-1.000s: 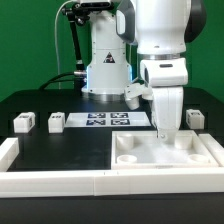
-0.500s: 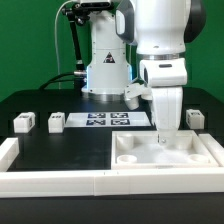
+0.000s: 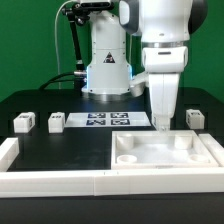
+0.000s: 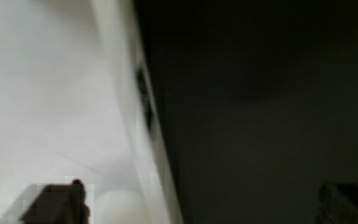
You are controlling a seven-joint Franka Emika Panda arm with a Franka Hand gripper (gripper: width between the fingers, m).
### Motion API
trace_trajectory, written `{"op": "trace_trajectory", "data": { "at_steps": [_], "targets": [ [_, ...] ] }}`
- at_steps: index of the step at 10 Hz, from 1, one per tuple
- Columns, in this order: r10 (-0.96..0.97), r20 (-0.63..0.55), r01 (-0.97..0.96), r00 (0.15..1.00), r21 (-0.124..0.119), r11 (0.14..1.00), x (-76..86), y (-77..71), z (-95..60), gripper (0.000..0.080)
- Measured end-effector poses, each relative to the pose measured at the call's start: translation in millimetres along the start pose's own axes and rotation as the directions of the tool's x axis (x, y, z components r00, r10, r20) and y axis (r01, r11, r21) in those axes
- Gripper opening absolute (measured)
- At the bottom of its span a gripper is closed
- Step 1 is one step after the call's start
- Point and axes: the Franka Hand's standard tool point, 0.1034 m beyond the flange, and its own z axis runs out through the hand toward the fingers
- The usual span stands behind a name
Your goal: Assemble square table
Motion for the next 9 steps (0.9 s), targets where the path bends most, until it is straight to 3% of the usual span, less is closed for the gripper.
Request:
{"op": "trace_trajectory", "data": {
  "at_steps": [2,5,8,9],
  "targets": [
    [0.146,0.011,-0.146,0.989,-0.003,0.989,18.2,-18.8,-14.2,0.0649],
    [0.225,0.01,-0.225,0.974,-0.003,0.974,21.5,-21.2,-14.0,0.0649],
    [0.418,0.009,-0.418,0.909,-0.003,0.909,22.3,-22.6,-13.4,0.0649],
    [0.578,-0.005,-0.578,0.816,-0.006,0.816,26.3,-29.5,-11.8,0.0649]
  ]
}}
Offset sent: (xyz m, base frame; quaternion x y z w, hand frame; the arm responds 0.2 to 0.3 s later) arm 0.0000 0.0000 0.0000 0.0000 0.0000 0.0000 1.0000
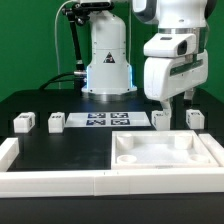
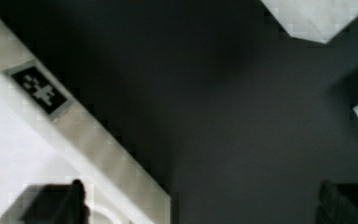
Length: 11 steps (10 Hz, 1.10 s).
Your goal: Assemble square table
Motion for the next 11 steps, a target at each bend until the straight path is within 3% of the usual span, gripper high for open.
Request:
{"op": "trace_trajectory", "data": {
  "at_steps": [2,4,6,9,11],
  "targets": [
    [0.293,0.012,-0.293,0.956,0.012,0.956,-4.9,-20.9,5.7,0.0649],
    [0.462,0.017,-0.462,0.887,0.015,0.887,1.2,-38.2,5.9,0.0649],
    [0.663,0.029,-0.663,0.748,0.033,0.748,4.8,-47.0,5.8,0.0649],
    [0.681,0.047,-0.683,0.73,0.033,0.73,3.0,-48.9,6.6,0.0649],
    [0.654,0.058,-0.657,0.754,0.032,0.753,-0.5,-65.8,10.3,0.0649]
  ]
}}
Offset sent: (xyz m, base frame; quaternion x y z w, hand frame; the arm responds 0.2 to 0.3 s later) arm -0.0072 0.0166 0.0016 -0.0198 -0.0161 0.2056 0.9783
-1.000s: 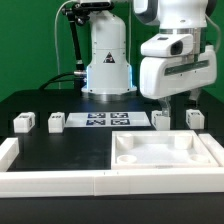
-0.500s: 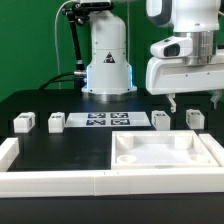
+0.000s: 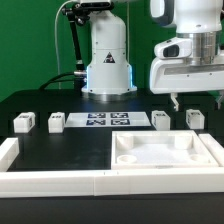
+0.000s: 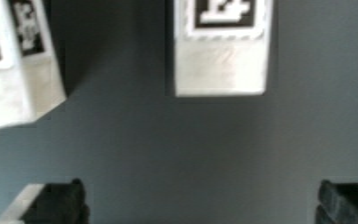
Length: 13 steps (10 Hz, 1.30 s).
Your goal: Assemble square table
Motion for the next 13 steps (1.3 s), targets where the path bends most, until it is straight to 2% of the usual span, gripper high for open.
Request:
{"op": "trace_trajectory", "data": {
  "at_steps": [1,3,6,7,8,10,12,13],
  "targets": [
    [0.014,0.095,-0.012,0.995,-0.018,1.0,-9.7,3.0,1.8,0.0649],
    [0.026,0.187,-0.022,0.982,-0.026,0.999,-8.7,2.9,-0.1,0.0649],
    [0.039,0.356,-0.022,0.934,-0.05,0.998,-11.0,7.6,1.0,0.0649],
    [0.039,0.404,-0.022,0.914,-0.046,0.999,-11.1,5.4,3.1,0.0649],
    [0.005,0.427,0.005,0.904,-0.023,1.0,-10.9,3.0,6.5,0.0649],
    [-0.031,0.475,0.038,0.88,-0.006,0.999,-14.9,-1.0,11.0,0.0649],
    [-0.022,0.633,0.05,0.774,-0.026,0.998,-33.9,-1.3,13.9,0.0649],
    [-0.017,0.651,0.046,0.758,-0.027,0.999,-30.7,-1.4,22.7,0.0649]
  ]
}}
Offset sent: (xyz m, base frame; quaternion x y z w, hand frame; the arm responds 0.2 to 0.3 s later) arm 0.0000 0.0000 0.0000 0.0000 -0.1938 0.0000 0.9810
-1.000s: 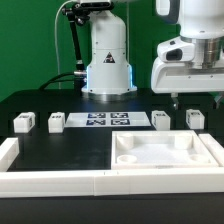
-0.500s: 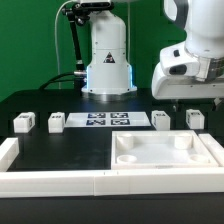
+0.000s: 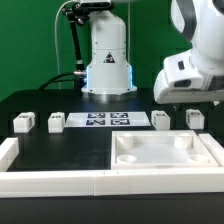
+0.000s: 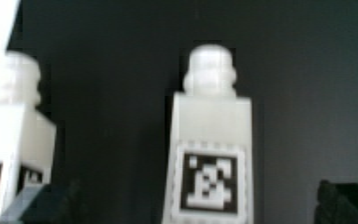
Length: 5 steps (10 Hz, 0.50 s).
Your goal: Assemble square table
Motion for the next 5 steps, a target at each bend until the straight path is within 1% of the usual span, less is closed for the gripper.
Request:
{"op": "trace_trajectory", "data": {
  "at_steps": [1,3,5],
  "targets": [
    [0.004,0.01,-0.004,1.0,-0.001,1.0,1.5,0.9,5.8,0.0649],
    [0.007,-0.004,-0.007,1.0,-0.001,1.0,2.6,-1.0,11.3,0.0649],
    [0.007,0.004,-0.006,1.0,-0.007,1.0,1.7,-2.1,16.9,0.0649]
  ]
}}
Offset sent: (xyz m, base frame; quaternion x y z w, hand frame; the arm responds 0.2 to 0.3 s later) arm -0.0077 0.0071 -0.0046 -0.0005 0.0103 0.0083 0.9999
